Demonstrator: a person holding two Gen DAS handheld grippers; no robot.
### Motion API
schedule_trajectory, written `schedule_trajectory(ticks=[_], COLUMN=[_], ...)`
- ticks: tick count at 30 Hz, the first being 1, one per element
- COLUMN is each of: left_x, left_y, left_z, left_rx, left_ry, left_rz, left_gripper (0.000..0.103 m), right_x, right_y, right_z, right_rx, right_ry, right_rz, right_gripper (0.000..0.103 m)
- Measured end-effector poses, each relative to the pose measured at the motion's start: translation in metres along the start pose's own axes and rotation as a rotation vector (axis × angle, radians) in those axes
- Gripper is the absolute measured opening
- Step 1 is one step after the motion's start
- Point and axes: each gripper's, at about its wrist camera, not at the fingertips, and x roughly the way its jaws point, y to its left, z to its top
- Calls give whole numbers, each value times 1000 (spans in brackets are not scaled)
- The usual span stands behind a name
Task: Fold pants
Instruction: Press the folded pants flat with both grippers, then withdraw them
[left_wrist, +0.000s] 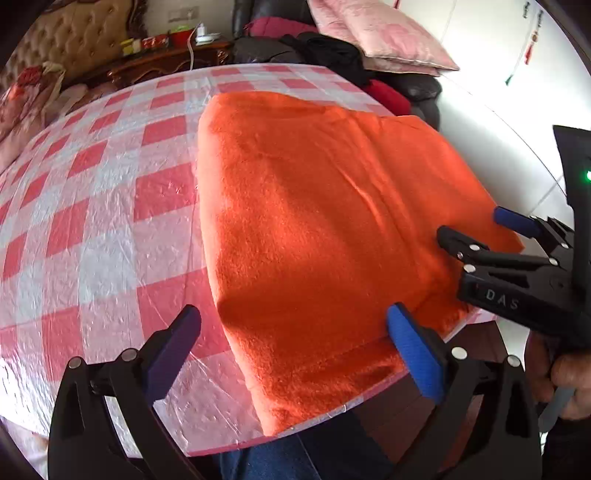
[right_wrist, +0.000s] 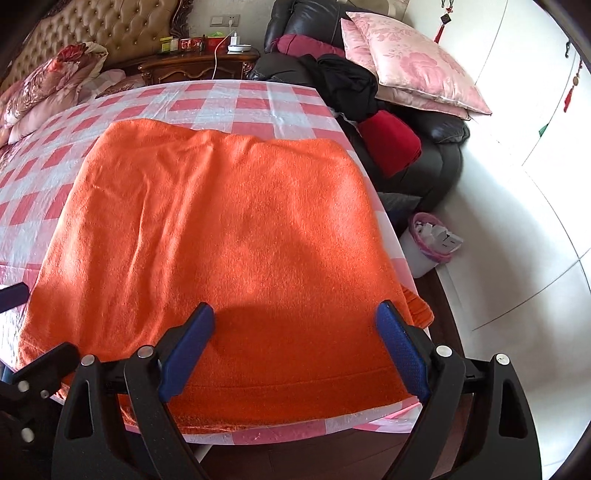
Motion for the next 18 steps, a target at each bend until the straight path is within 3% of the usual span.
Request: schedule_trajectory(ticks=[8,12,18], left_x=[-3,-13,-24], left_y=[-4,-7,0], left_z=[0,2,0], left_rx=[41,74,49], left_ry=[-6,-49,-67], left_rz=[59,134,139], left_gripper=[102,101,98], right_x=[0,-6,-11], right_y=[1,-6,-28], right_z=[-5,-6,-15], right_rx=[-5,15,67], right_ry=[-3,3,33], right_rz=[-15,-51,-110], right_gripper=[86,86,86])
